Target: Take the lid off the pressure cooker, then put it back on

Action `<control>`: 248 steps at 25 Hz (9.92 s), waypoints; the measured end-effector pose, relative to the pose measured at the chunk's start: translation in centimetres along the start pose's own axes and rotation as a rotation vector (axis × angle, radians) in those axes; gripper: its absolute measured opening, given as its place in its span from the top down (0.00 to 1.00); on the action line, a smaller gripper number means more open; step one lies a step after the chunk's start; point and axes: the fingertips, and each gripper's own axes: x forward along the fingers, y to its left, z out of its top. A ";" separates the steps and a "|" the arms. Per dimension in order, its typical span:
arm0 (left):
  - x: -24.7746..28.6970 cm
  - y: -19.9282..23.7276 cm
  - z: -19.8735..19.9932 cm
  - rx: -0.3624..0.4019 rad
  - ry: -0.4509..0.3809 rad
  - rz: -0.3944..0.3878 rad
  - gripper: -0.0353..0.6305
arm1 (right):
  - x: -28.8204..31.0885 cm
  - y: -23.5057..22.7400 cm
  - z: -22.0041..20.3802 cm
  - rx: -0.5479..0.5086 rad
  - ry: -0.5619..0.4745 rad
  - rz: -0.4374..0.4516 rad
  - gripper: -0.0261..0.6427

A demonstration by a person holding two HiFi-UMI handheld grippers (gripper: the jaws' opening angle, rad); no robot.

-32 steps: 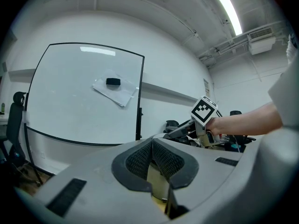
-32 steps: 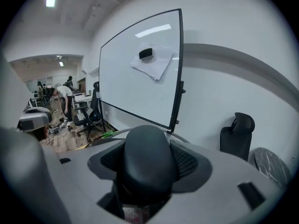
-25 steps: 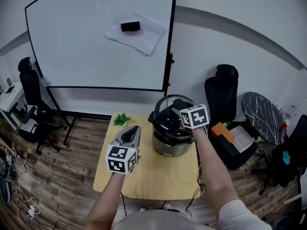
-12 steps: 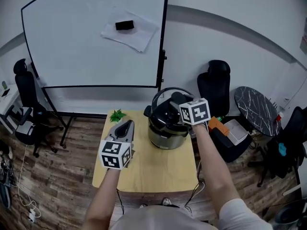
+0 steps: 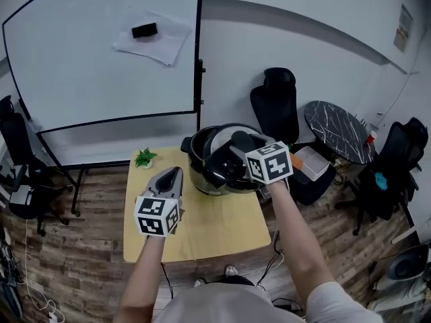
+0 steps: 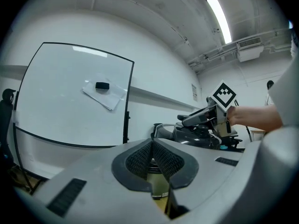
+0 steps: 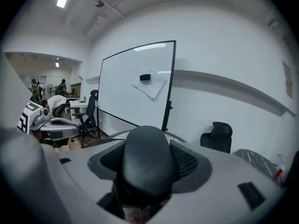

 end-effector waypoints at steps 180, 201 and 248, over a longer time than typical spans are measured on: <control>0.8 -3.5 -1.6 -0.017 -0.006 -0.096 0.92 | 1.6 7.2 -28.9 0.201 0.256 -0.002 0.44; 0.4 -3.6 -2.0 -0.029 -0.001 -0.091 0.92 | 1.3 6.9 -30.0 0.186 0.265 -0.028 0.55; 3.5 -1.6 1.3 -0.003 -0.053 -0.023 0.92 | -1.7 -1.6 -2.7 0.014 -0.224 -0.032 0.55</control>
